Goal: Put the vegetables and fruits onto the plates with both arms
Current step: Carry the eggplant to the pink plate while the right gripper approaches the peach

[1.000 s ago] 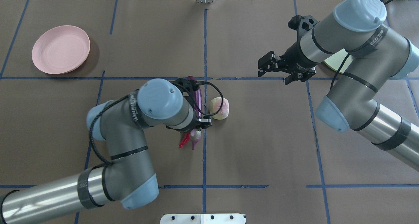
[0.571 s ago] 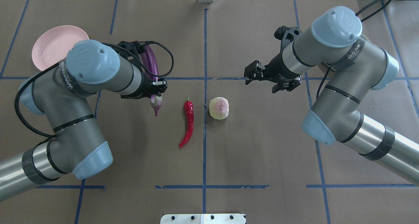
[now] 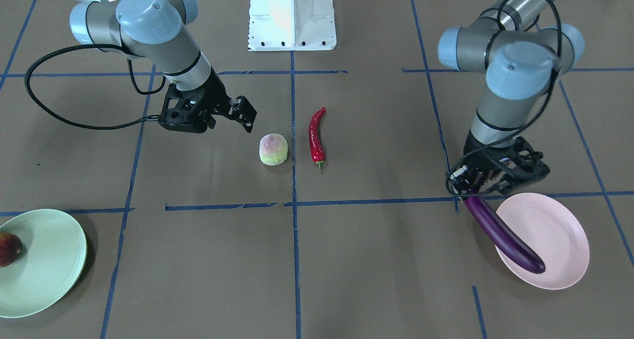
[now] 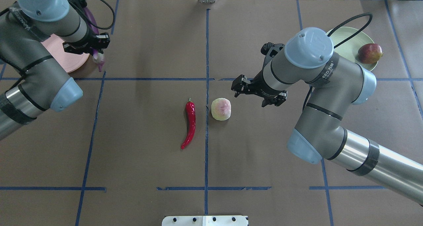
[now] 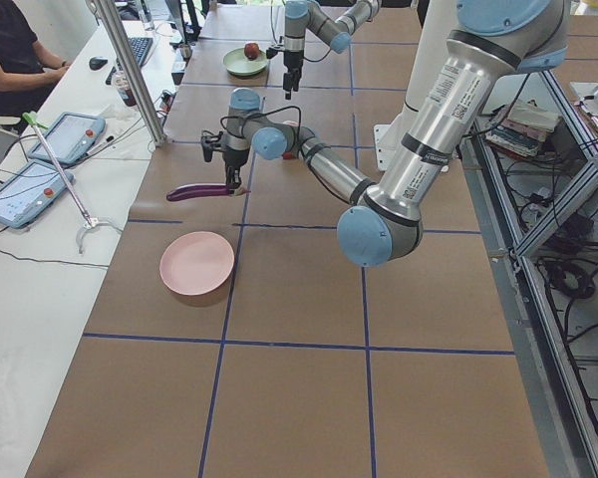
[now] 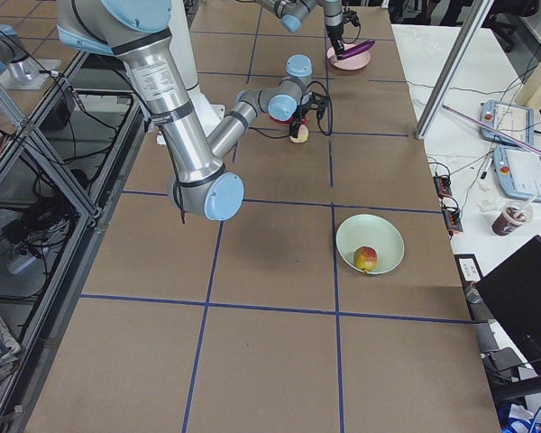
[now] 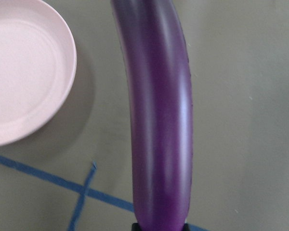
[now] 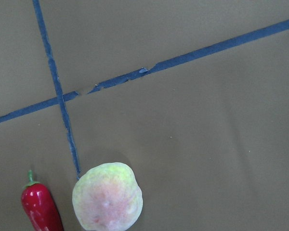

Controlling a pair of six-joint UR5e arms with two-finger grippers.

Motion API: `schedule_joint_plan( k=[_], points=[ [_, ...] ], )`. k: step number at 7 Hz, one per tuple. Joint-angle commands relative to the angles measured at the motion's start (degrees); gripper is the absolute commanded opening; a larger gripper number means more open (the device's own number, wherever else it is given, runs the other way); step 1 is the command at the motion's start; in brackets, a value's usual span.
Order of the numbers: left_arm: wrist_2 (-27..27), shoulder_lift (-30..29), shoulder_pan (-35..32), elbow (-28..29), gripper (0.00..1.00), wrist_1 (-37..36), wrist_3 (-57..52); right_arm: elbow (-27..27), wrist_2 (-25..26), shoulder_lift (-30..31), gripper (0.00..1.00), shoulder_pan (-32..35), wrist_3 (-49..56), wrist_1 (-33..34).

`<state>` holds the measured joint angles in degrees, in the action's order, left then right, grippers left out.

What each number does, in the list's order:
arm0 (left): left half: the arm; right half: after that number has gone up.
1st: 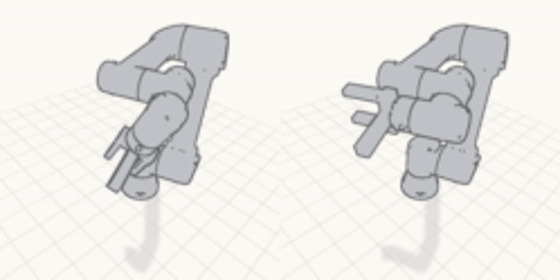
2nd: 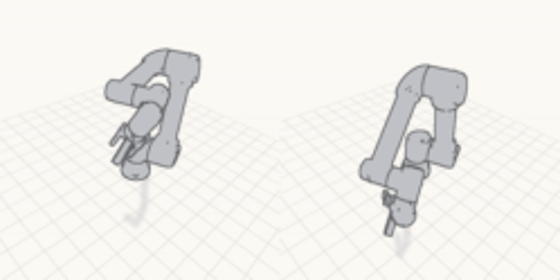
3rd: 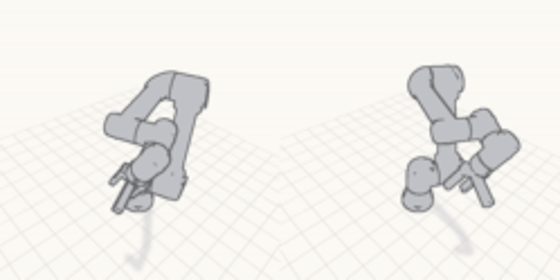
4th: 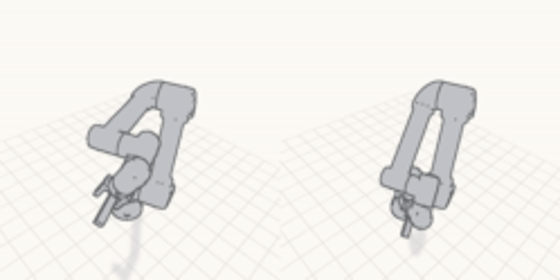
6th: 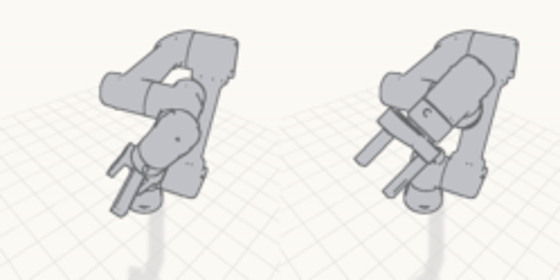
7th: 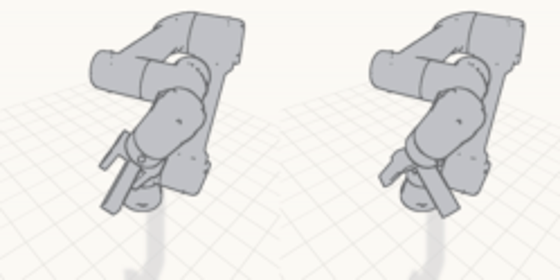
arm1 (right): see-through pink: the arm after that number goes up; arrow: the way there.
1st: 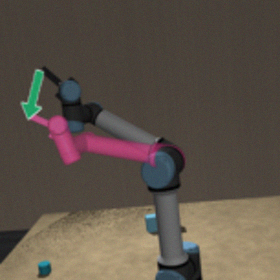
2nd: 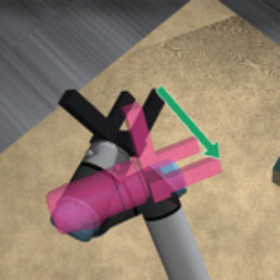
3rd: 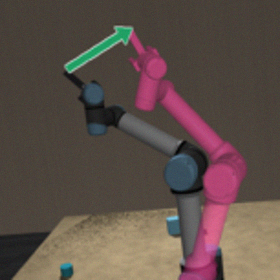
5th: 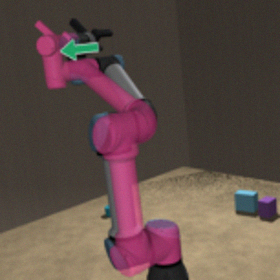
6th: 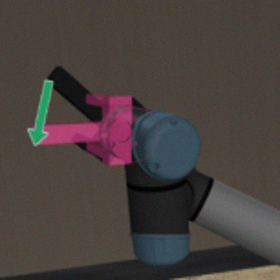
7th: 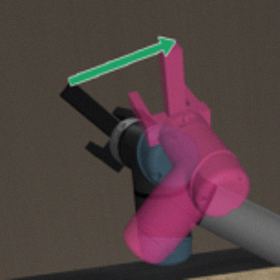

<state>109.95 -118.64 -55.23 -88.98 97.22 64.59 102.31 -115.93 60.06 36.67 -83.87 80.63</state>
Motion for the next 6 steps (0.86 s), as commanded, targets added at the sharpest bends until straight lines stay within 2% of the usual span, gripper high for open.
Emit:
schedule_joint_plan(
  k=[1,2,3,4,5,6],
  points=[
    [4.92,-0.01,-5.67,12.81,0.02,6.35,-12.09,-0.01,3.16,-0.21,1.00,-2.47,-0.15,1.80],
    [4.93,-0.01,-5.94,16.96,0.04,9.01,-14.65,-0.18,3.78,-1.43,1.00,-2.92,-0.15,3.90],
    [4.93,-0.01,-7.24,18.65,0.09,9.47,-18.85,-1.66,6.39,-4.14,1.00,-4.23,-0.15,7.48],
    [4.84,0.08,-7.52,19.45,0.30,9.47,-19.76,-4.11,7.64,-6.34,1.00,-4.76,-0.24,8.48],
    [4.92,0.17,-7.87,19.72,0.99,9.91,-19.68,-6.05,8.35,-7.49,1.00,-5.12,-0.24,8.40],
    [4.93,0.17,-8.05,19.46,1.00,9.91,-19.51,-7.99,8.62,-9.50,1.00,-5.12,-0.33,8.49]
  ],
)
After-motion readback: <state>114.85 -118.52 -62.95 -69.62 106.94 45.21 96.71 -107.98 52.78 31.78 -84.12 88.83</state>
